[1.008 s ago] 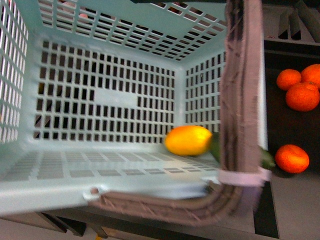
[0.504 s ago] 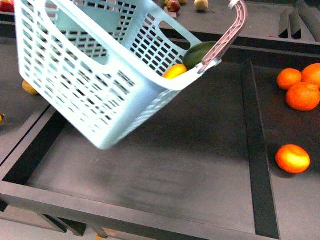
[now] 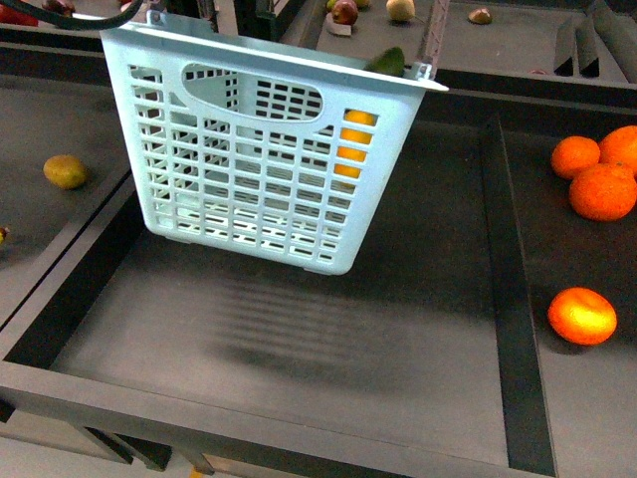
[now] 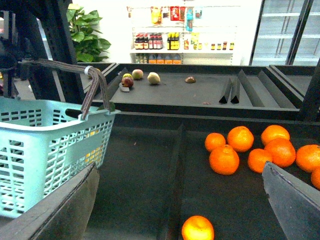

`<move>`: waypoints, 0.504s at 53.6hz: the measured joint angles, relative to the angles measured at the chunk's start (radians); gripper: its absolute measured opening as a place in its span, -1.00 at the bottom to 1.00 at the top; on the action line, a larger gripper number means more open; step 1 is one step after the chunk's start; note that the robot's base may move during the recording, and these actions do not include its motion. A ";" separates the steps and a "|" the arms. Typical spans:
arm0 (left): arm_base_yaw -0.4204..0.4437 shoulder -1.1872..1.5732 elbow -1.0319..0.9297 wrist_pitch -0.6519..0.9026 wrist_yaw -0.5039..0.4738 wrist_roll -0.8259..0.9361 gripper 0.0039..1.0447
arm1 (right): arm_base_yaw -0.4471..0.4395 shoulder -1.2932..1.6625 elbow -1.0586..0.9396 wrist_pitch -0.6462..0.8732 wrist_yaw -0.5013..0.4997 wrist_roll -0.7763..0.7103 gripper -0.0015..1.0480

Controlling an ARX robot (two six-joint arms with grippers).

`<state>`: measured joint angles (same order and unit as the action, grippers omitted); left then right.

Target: Pick mango and avocado into basket

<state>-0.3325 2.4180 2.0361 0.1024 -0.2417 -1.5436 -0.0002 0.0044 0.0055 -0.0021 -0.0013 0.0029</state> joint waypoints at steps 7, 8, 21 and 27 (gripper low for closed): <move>0.016 0.000 -0.089 0.172 -0.022 -0.045 -0.75 | 0.000 0.000 0.000 0.000 0.000 0.000 0.85; 0.016 0.000 -0.109 0.196 -0.023 -0.050 -0.75 | 0.000 0.000 0.000 0.000 0.000 0.000 0.85; 0.002 -0.032 -0.378 0.271 -0.026 -0.102 -0.75 | 0.000 0.000 0.000 0.000 0.000 0.000 0.85; -0.016 -0.070 -0.475 0.294 -0.038 -0.117 -0.70 | 0.000 0.000 0.000 0.000 0.000 0.000 0.85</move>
<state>-0.3485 2.3482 1.5616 0.3965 -0.2794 -1.6611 -0.0002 0.0044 0.0055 -0.0021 -0.0010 0.0032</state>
